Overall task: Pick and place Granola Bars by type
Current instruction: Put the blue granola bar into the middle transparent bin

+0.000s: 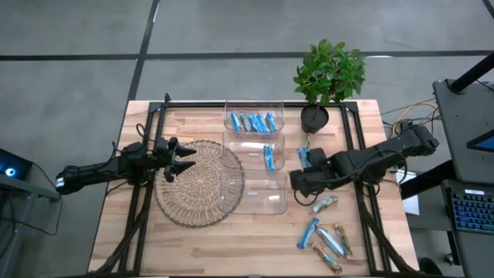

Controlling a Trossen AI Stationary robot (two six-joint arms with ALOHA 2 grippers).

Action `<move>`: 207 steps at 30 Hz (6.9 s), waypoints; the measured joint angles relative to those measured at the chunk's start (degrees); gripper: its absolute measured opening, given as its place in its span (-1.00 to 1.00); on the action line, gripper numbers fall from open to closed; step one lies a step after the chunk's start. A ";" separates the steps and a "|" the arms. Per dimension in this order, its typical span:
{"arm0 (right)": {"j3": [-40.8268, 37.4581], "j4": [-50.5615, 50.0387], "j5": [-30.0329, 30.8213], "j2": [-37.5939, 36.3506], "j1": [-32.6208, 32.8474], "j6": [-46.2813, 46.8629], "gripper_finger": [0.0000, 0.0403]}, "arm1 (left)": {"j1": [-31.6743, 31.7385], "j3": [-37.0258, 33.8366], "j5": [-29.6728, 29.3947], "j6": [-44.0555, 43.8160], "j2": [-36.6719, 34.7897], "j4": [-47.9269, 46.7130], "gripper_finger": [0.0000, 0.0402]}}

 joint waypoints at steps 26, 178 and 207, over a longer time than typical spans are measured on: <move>42.19 -0.27 -5.87 34.36 -16.11 -25.67 -0.94 | 0.01 0.01 0.00 0.01 0.00 0.00 0.30; -13.09 27.82 -22.97 11.27 17.65 -102.88 0.48 | -0.01 0.02 0.00 0.01 -0.02 0.00 0.30; -20.03 39.71 -25.03 16.21 18.85 -98.82 0.36 | 0.00 0.02 0.00 0.00 -0.02 0.00 0.30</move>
